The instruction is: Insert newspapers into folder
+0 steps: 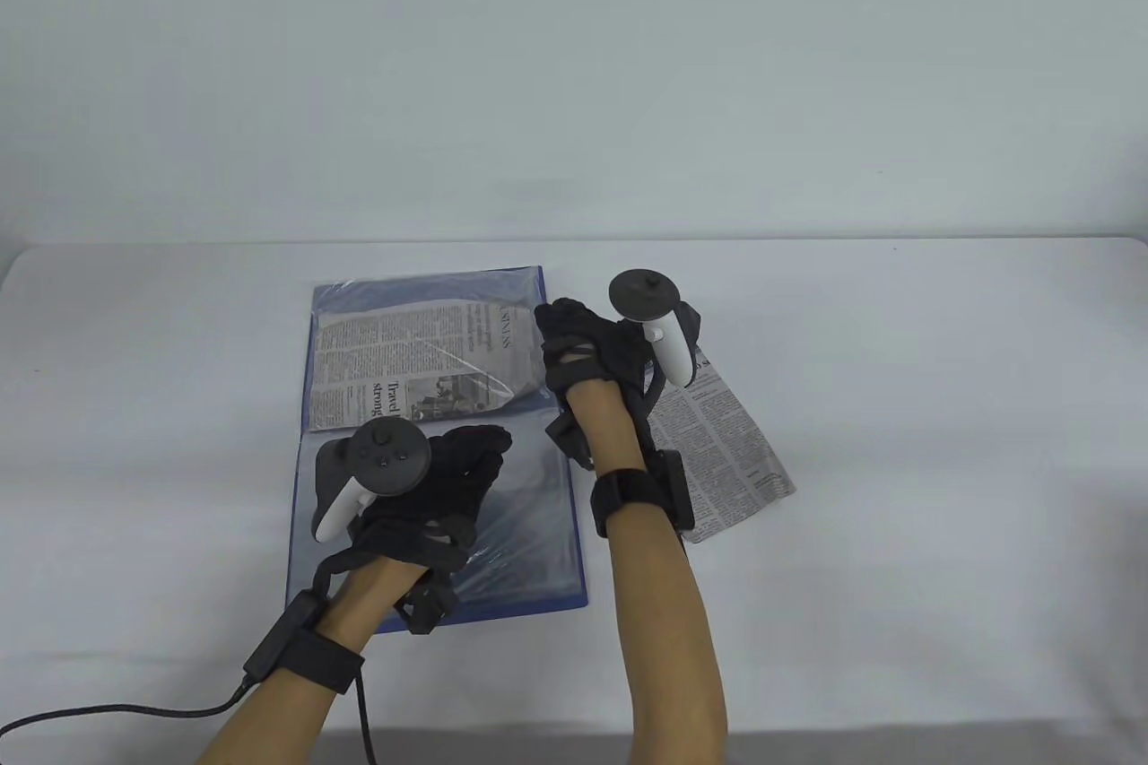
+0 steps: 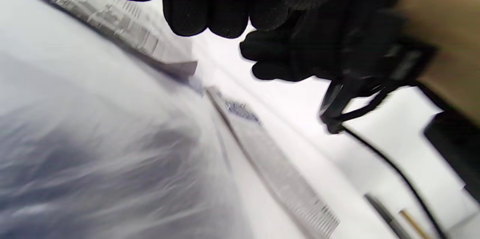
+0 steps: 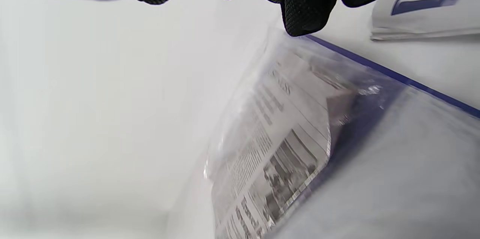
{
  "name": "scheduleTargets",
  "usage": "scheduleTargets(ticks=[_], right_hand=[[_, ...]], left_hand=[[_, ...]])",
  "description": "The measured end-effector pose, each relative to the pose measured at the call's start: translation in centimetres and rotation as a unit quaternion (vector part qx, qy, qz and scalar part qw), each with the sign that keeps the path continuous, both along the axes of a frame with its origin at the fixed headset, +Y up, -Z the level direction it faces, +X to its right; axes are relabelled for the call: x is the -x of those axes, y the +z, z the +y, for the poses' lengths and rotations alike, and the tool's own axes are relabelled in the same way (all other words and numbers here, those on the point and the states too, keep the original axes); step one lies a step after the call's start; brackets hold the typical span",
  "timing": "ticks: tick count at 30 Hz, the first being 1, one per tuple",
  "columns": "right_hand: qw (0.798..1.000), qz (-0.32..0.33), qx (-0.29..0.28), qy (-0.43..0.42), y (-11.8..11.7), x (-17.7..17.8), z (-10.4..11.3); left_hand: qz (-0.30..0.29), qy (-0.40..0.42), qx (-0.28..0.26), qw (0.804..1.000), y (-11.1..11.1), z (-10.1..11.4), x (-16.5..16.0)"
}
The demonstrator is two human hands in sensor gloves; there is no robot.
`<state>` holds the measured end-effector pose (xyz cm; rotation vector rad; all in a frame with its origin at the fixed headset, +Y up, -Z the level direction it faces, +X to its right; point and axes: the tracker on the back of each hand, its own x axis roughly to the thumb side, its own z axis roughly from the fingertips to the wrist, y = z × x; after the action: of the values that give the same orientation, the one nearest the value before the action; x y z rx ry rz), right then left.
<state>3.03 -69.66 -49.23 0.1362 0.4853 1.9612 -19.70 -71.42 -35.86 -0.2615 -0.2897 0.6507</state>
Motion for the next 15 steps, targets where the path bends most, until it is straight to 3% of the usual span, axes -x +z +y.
scheduleTargets(ticks=[4, 8, 12, 15], right_hand=[[0.999, 0.046, -0.004, 0.004, 3.6, -0.5, -0.9], [0.996, 0.085, -0.013, -0.003, 7.2, -1.3, -1.9], [0.991, 0.137, -0.007, -0.004, 8.2, -2.1, -2.9], [0.992, 0.125, -0.010, 0.019, 8.2, -2.8, -3.3]], left_hand=[[-0.030, -0.097, 0.040, 0.994, 0.0, -1.4, -1.3], [-0.033, -0.217, 0.110, 0.969, -0.1, -2.9, -2.4], [-0.032, -0.235, 0.148, 0.960, -0.1, -4.5, -2.2], [-0.040, -0.278, 0.171, 0.944, 0.1, -5.9, -2.4]])
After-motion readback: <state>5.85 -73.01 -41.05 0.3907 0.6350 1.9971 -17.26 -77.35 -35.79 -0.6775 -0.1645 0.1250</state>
